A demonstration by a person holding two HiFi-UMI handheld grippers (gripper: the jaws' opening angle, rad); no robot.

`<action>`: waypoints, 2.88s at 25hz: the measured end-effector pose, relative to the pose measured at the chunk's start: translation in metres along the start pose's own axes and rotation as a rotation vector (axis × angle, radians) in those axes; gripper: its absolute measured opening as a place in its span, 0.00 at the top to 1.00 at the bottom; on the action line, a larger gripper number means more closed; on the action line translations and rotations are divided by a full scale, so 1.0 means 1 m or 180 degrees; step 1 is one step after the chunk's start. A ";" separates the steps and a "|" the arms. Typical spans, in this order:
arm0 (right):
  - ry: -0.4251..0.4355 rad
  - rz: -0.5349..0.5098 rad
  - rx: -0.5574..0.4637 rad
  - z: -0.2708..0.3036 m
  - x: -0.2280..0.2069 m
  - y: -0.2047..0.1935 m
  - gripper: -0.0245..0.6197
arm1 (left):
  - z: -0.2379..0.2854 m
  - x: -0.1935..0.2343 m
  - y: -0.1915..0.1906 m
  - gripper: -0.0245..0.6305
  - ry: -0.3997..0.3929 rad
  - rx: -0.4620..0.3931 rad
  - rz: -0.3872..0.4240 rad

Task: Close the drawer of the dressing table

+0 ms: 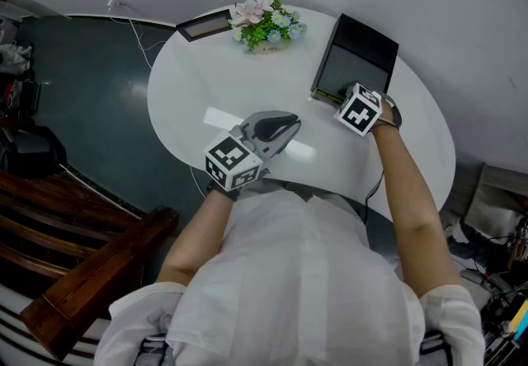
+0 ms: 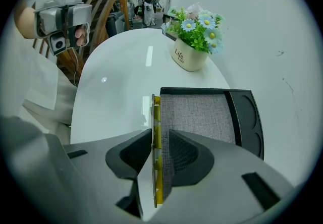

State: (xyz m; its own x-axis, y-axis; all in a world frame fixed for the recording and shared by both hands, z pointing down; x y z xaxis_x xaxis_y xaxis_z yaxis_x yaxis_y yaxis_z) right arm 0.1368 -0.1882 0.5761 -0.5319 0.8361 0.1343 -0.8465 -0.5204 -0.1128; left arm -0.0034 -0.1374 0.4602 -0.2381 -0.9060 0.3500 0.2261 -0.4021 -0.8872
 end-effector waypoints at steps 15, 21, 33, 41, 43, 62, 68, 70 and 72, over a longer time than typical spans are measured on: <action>-0.0026 0.0008 0.0008 0.001 -0.006 0.002 0.85 | 0.001 0.000 0.000 0.89 -0.0009 -0.0014 -0.0008; 0.0003 0.0036 0.0002 0.000 -0.006 0.002 0.85 | 0.002 0.000 0.002 0.89 -0.0021 -0.0018 0.0000; -0.0092 0.0015 -0.0030 -0.002 -0.005 0.000 0.85 | 0.000 0.000 0.004 0.89 -0.0014 -0.0023 0.0015; -0.0171 0.0038 0.0010 0.001 -0.003 -0.003 0.84 | -0.003 0.001 0.005 0.89 -0.0011 -0.0019 0.0042; -0.0189 0.0079 0.0000 0.000 -0.003 -0.004 0.84 | -0.004 0.001 0.005 0.89 -0.0011 -0.0016 0.0054; -0.0745 0.2637 -0.2562 -0.127 -0.004 -0.070 0.92 | -0.027 0.017 0.041 0.89 0.0166 -0.0186 0.0201; -0.1101 0.2770 -0.3214 -0.182 0.008 -0.083 0.94 | -0.045 0.026 0.074 0.89 0.0321 -0.0353 0.0374; -0.1236 0.2695 -0.3295 -0.196 0.012 -0.081 0.94 | -0.052 0.026 0.086 0.89 0.0358 -0.0417 0.0452; -0.1336 0.2657 -0.3375 -0.207 0.015 -0.079 0.94 | -0.060 0.025 0.096 0.89 0.0400 -0.0462 0.0534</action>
State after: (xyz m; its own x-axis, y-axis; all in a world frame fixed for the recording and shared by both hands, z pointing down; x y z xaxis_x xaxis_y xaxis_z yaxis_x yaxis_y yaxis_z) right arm 0.2008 -0.0989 0.3830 -0.9867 0.1407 -0.0812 0.0362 -0.2966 -0.9543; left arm -0.0440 -0.1905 0.3663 -0.3262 -0.9313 0.1622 0.1366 -0.2162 -0.9668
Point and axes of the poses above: the fingertips, and each gripper's own axes: z forward along the fingers, x to its left, y out of its top, the point moved 2 cm from there along -z, backward along the fingers, and after that the axes turned 8 degrees about x, right-handed, at the moved point
